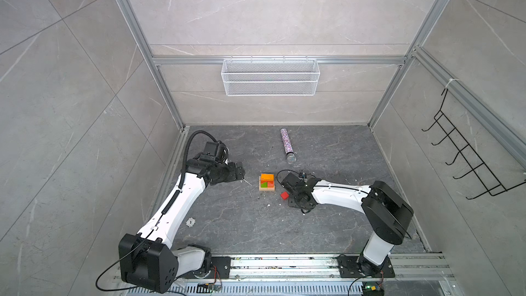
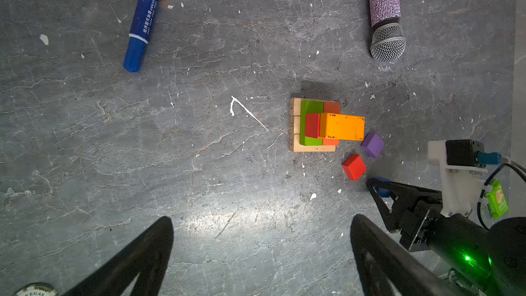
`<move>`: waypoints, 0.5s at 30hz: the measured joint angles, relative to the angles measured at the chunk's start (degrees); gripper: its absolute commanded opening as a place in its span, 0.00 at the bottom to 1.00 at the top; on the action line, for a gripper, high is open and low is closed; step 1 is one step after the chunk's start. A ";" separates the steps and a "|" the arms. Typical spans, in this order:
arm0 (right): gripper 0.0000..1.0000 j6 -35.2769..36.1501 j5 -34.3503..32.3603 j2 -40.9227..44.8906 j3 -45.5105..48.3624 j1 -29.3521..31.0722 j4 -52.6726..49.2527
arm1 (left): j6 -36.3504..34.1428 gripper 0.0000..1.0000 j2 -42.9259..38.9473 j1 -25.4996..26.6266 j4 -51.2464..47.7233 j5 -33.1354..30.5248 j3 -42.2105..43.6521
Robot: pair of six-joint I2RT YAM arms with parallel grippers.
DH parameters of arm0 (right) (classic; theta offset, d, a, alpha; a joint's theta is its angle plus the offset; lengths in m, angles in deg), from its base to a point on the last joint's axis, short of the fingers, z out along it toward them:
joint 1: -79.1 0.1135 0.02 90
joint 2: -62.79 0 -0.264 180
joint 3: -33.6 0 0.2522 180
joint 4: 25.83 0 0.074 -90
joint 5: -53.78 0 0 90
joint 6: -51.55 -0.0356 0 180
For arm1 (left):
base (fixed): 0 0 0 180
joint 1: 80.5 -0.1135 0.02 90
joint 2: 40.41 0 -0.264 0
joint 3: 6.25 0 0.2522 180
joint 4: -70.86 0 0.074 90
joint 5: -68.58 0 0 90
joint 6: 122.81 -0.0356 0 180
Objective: Build the wood block tower
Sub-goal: 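Close the right gripper on the blue cube while the left gripper withdraws, then lift the blue cube with the right gripper and carry it over the stack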
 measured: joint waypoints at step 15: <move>0.00 4.00 -0.52 0.02 -0.26 0.00 -1.60 | 0.00 0.99 0.00 0.00 0.00 0.00 0.00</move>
